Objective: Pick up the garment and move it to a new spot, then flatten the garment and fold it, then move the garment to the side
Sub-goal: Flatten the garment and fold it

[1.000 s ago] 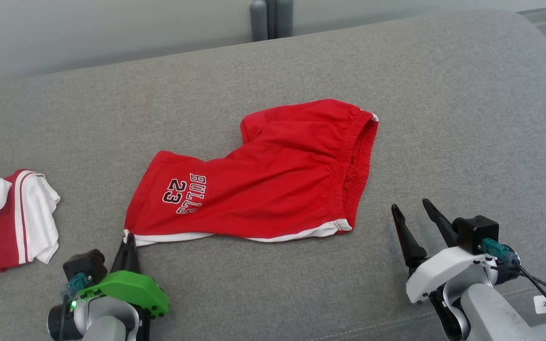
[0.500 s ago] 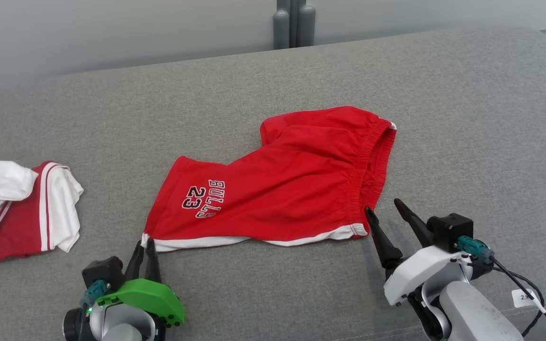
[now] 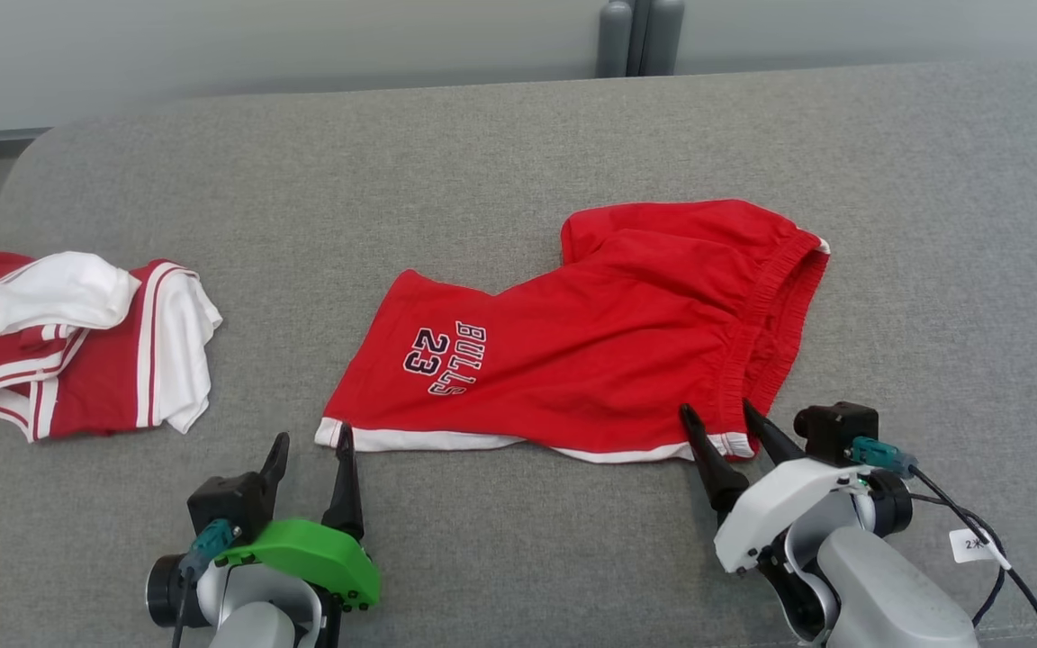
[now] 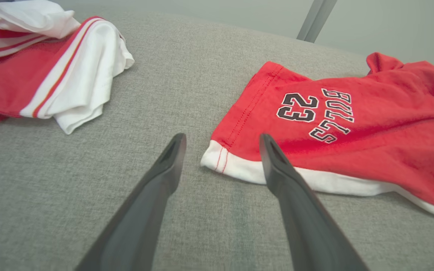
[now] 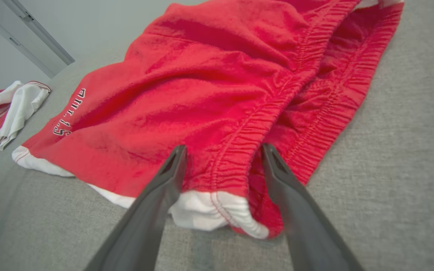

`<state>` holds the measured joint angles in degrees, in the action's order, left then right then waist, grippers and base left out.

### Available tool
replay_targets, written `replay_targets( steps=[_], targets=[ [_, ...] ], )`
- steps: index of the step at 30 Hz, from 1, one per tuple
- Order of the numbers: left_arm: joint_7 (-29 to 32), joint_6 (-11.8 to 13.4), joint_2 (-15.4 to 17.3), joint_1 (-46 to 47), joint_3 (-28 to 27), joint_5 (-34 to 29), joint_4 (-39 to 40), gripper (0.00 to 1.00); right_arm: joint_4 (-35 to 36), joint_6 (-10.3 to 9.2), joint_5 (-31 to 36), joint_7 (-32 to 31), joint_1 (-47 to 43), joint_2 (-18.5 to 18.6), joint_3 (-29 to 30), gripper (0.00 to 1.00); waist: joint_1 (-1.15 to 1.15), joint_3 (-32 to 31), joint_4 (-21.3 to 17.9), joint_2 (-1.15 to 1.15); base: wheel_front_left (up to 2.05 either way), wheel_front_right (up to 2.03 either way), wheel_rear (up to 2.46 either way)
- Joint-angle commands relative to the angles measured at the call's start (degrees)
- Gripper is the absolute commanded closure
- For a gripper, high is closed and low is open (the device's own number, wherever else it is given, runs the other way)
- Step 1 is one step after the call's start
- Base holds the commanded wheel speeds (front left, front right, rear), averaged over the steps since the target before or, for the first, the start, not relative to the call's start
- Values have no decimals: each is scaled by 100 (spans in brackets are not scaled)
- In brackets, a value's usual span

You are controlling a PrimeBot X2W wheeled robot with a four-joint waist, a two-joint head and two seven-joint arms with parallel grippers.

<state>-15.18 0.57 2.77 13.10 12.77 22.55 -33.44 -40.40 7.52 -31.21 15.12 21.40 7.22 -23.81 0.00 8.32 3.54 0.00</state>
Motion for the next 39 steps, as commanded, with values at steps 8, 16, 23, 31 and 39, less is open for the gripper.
replay_targets(
  steps=[8, 16, 23, 31, 39],
  targets=[
    [5, -57, 23, -61, 129, -74, 190, 0, -280, -6, -367, 3, 461, 131, -151, 57, 0, 130, 192, 0, 0, 0, 0],
    [5, -107, 21, -32, 280, -68, 248, 0, -502, -6, -506, 4, 830, 347, 73, 100, 0, 234, 340, 0, 0, 0, 0],
    [5, -153, 22, 100, 453, -97, 245, 0, -886, -6, -325, 4, 1211, 458, 546, 100, 0, 382, 472, 0, 0, 0, 0],
    [6, -95, 22, 127, 446, -73, 214, 0, -1499, -7, 221, 4, 1344, 548, 755, 0, 0, 343, 501, 0, 0, 0, 0],
    [5, -60, 23, -125, 155, -231, 325, 0, -905, -7, 980, 4, 671, 542, 1452, 0, 0, -22, 203, 0, 0, 0, 0]
  ],
)
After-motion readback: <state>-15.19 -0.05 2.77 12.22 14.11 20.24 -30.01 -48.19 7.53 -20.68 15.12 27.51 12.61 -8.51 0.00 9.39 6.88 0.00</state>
